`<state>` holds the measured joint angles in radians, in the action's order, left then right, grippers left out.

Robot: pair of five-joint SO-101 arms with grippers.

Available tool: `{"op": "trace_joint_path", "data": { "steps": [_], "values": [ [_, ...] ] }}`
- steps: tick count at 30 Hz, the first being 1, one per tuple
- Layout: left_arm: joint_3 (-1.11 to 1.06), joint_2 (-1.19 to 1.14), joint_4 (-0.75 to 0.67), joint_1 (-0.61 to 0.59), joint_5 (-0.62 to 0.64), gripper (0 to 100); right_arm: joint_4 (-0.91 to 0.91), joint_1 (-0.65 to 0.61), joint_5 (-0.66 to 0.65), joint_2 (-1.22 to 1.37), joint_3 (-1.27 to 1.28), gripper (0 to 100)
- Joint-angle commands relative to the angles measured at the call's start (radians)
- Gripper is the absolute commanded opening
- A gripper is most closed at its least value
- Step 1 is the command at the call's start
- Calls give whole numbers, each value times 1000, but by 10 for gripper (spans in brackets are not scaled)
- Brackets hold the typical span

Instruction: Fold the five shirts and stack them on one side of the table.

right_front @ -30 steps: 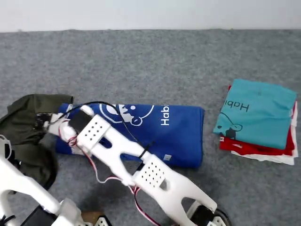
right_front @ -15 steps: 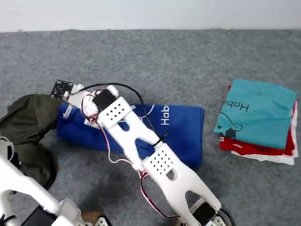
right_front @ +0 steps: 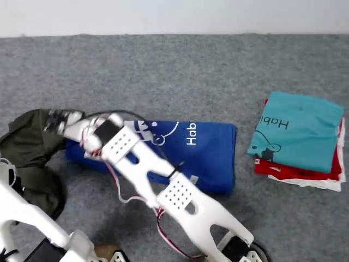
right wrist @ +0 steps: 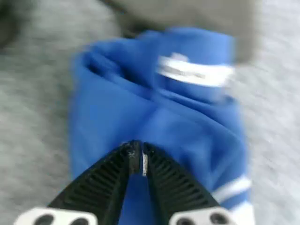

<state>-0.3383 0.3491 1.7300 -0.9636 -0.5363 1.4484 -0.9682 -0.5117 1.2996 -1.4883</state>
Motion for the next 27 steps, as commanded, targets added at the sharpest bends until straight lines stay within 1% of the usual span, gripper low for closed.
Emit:
{"op": "trace_joint_path", "data": {
  "steps": [1, 5, 9, 13, 20, 25, 27],
  "values": [
    [7, 41, 21, -3, -6, 23, 25, -81, -6, 2, -40, 20],
    [7, 41, 21, -3, -6, 23, 93, -136, -6, -10, -49, 18],
    [7, 41, 20, -3, -8, 23, 150, -124, -9, -47, -121, 18],
    [5, 41, 6, -3, -8, 23, 143, -38, -12, -50, -163, 22],
    [7, 41, 6, -2, -8, 23, 65, 108, -11, -10, -152, 26],
    [7, 41, 6, 43, -8, 23, 51, 165, -8, 5, -157, 112],
    [7, 41, 6, 60, -6, 23, 64, 163, -8, -10, -160, 113]
  ]
}}
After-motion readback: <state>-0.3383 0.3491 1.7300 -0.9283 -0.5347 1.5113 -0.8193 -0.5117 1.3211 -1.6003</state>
